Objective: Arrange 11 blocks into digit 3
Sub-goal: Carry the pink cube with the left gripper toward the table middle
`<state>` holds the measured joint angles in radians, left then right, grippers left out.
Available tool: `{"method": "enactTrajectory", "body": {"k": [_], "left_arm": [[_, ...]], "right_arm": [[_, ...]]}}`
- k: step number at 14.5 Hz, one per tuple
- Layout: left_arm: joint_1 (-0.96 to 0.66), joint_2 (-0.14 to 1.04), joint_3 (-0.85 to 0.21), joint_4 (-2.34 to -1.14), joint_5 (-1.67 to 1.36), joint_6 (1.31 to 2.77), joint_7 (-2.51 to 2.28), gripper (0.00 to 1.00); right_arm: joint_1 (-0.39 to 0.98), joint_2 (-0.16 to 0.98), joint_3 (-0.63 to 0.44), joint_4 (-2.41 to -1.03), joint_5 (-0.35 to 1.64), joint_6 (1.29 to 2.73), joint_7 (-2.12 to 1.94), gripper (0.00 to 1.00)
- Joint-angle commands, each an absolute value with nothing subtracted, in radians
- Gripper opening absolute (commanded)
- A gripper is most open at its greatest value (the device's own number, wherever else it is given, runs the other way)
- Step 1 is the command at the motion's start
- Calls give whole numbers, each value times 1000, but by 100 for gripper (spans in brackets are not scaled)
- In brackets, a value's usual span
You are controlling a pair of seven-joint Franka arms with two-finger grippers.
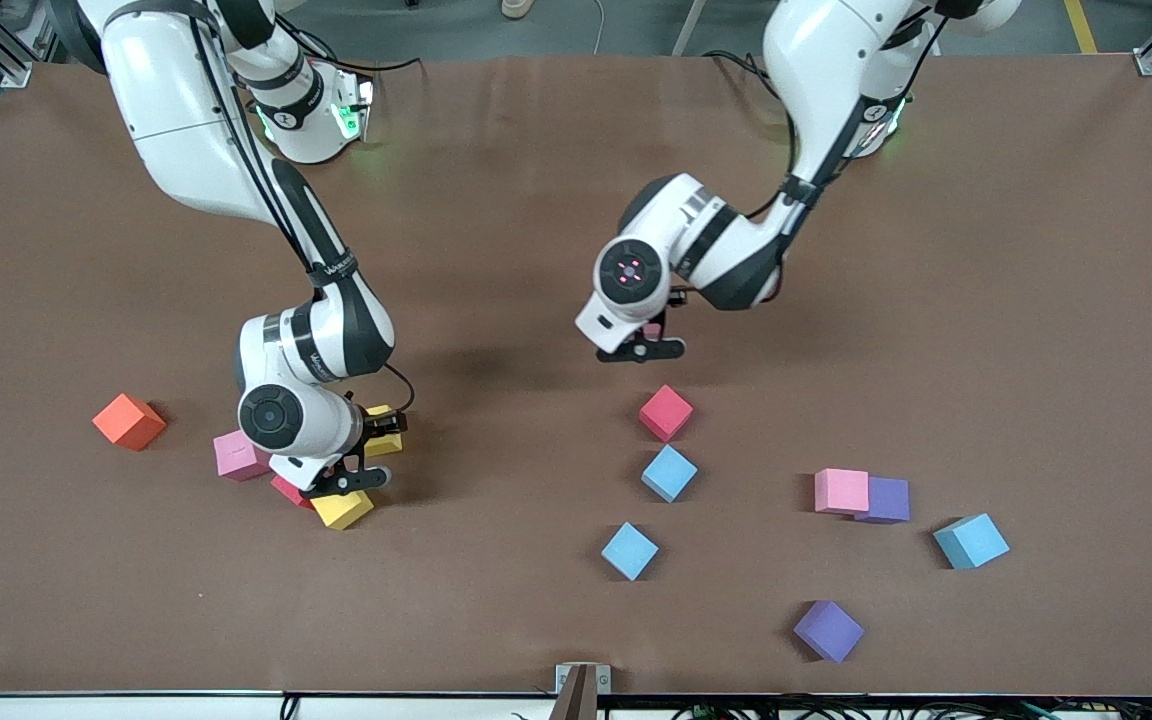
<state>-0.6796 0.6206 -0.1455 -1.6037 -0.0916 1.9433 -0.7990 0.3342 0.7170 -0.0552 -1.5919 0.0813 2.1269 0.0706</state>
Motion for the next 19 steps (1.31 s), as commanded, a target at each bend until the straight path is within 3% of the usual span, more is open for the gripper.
{"method": "enactTrajectory", "body": {"k": [1,5,8,19], "left_arm": [[-739,658,-137,-1569,-144,1996,-848,25],[-801,687,-138,-1571,-195,2042,-853,25],[-851,693,-138,-1575,-221,2040,-851,25],[-916,735,-138,-1589,-258,2023,-865,25]], "right_arm": [[344,698,-60,-1600,95,2123,194,39],[342,626,-60,-1577,98,2004,340,24],[337,514,-61,-1577,106,1880,486,3],[257,434,-68,-1562,120,1784,537,0]]}}
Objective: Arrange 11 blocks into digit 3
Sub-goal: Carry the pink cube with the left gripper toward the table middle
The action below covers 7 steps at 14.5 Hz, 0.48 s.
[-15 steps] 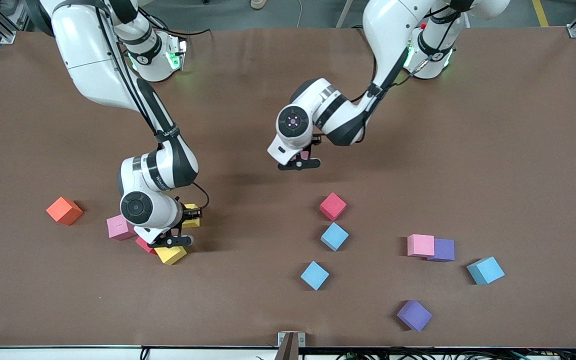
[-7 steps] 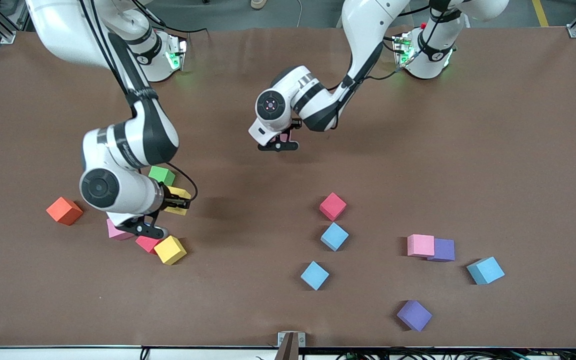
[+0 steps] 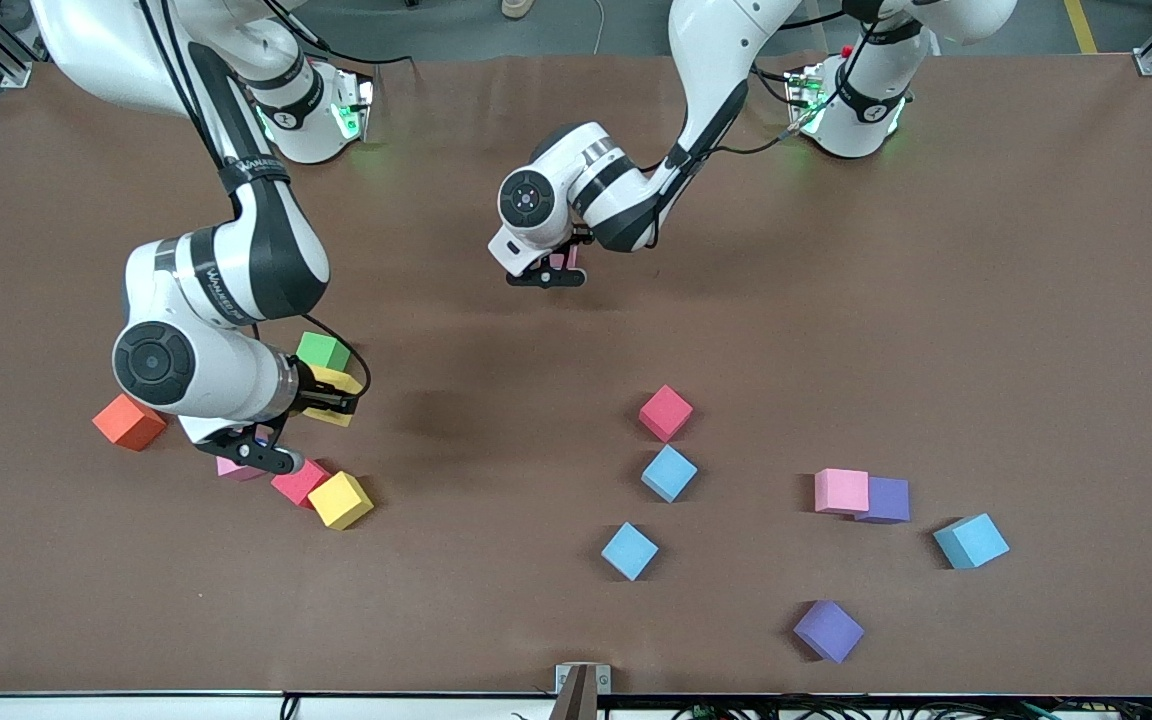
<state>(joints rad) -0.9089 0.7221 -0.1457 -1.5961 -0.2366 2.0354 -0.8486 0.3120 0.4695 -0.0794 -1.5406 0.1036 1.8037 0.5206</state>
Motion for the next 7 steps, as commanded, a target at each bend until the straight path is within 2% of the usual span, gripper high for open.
{"method": "enactTrajectory", "body": {"k": [1,5,6,7], "left_arm": [[-916,736,-138,-1591,-258,2023,-883,25],[-914,739,-140,-1592,-261,2013,-879,27],[-914,741,-140,-1592,-261,2013,-877,32],[-914,741,-140,-1592,-261,2013,-877,43]], "right_arm": [[247,416,-67,-1568,120,1783,538,0],[247,393,-68,-1563,124,1769,584,0],[262,391,-64,-1559,130,1760,653,0],[276,384,-60,-1563,132,1763,734,0]]}}
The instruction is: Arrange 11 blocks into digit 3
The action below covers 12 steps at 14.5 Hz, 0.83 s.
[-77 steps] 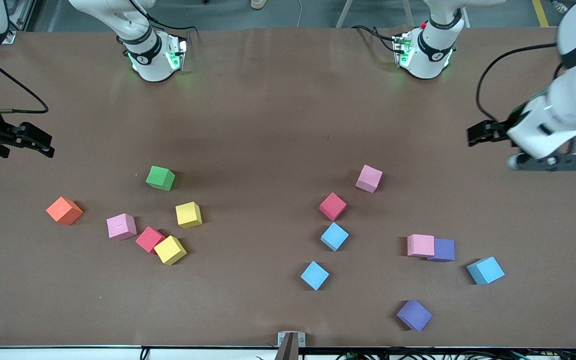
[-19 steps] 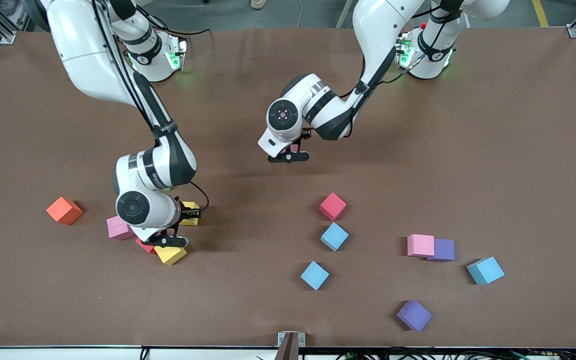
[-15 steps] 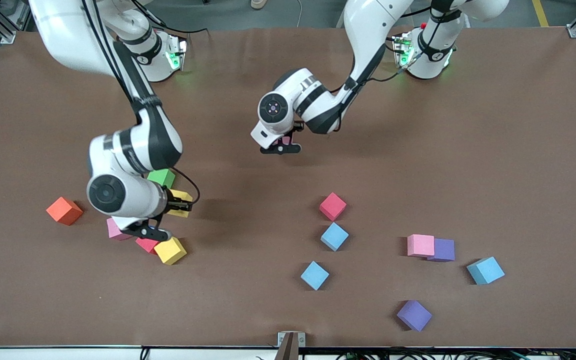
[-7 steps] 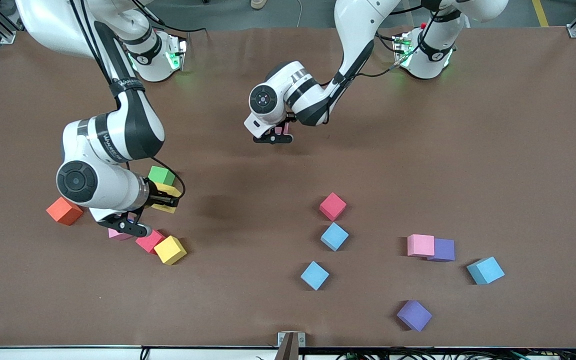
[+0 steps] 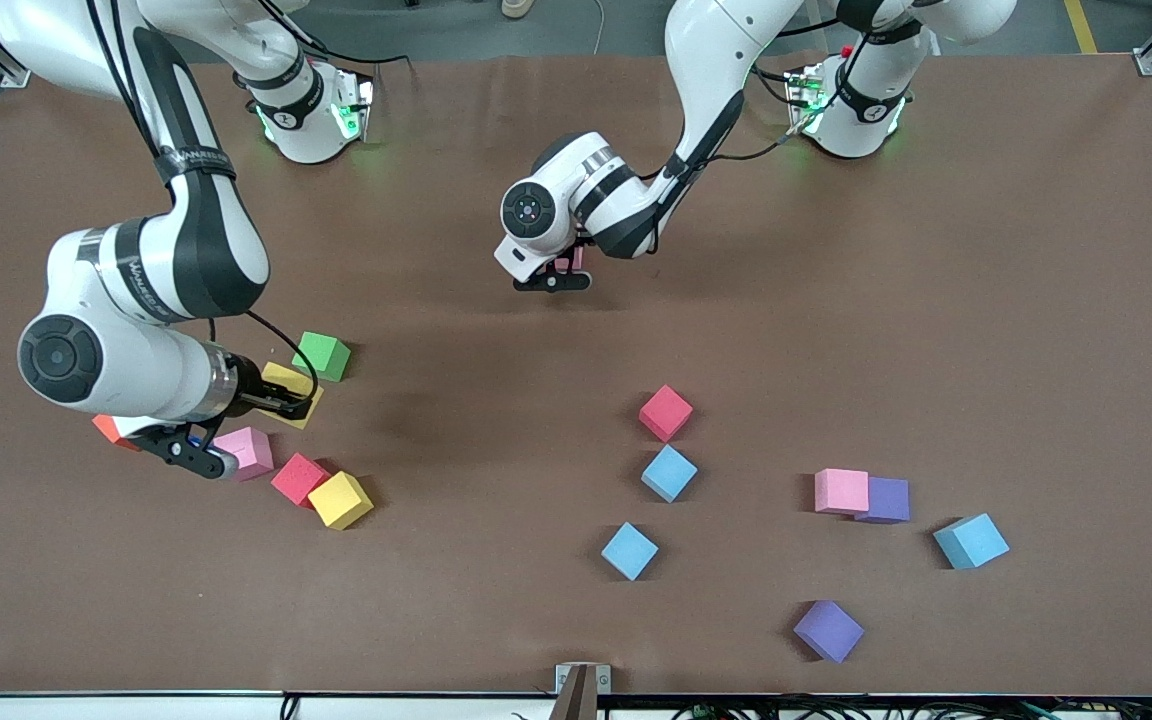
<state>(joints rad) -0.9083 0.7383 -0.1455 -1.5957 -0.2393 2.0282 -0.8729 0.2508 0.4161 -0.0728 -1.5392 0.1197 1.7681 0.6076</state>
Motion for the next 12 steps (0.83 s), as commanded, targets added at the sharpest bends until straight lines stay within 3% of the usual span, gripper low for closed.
{"method": "enactTrajectory", "body": {"k": [1,3,4,8,12], "left_arm": [[-914,742,-140,-1592,-261,2013,-877,56],[-914,741,-138,-1589,-261,2013,-885,85],[-914,736,-138,-1586,-261,2013,-890,89],[-904,697,-132,-1565,-249,2013,-933,94],[-900,634,-19,-1569,-210,2011,-942,96]], "right_arm": [[290,364,-58,-1574,133,1761,806,0],[314,338,-57,-1627,133,1761,957,0],[314,319,-57,-1685,133,1779,1003,0],[316,195,-34,-1957,135,1977,1188,0],[314,160,29,-2052,135,2036,1354,0]]}}
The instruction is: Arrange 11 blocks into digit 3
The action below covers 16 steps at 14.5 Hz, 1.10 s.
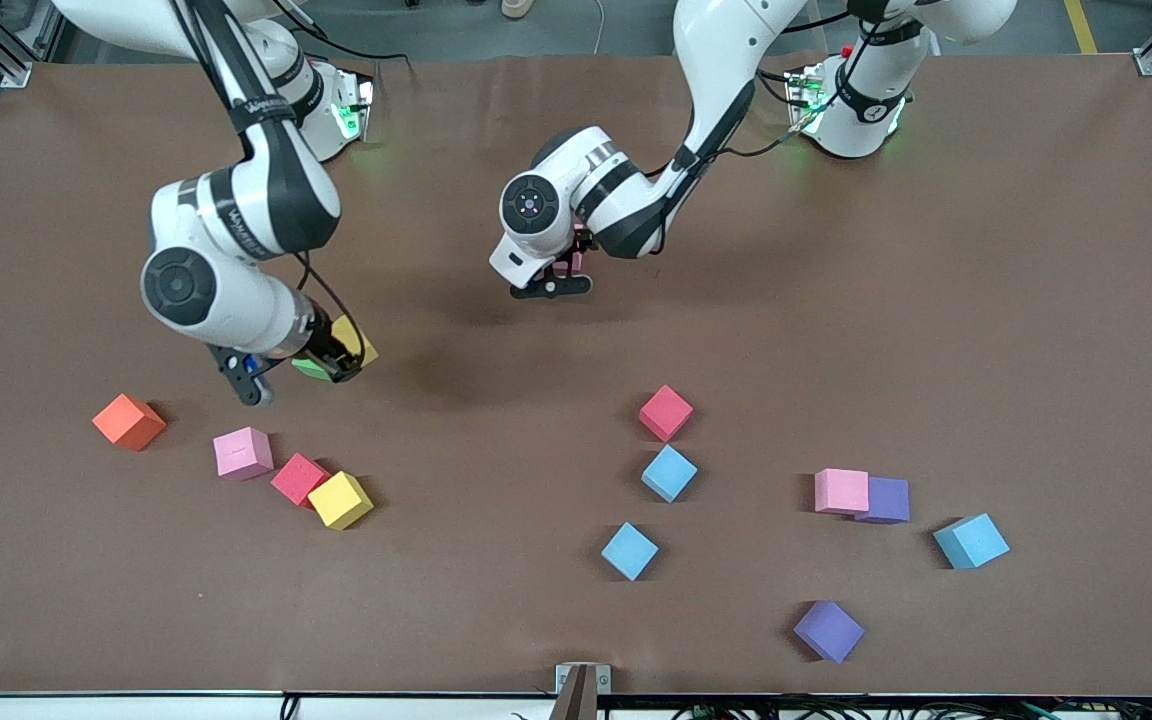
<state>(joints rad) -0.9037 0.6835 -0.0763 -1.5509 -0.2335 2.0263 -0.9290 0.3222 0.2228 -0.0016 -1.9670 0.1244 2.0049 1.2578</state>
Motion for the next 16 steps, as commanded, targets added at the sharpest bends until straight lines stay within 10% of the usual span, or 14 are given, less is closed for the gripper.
{"method": "enactTrajectory", "body": {"k": [1,16], "left_arm": [[-900,624,21,-1571,-209,2011,-957,97],[-747,707,163,-1568,-137,2301,-1374,100]], "right_arm": [[314,156,31,-2075,147,2051,1426,0],[351,-17,268,-2459,388,2463,1856,0]]}}
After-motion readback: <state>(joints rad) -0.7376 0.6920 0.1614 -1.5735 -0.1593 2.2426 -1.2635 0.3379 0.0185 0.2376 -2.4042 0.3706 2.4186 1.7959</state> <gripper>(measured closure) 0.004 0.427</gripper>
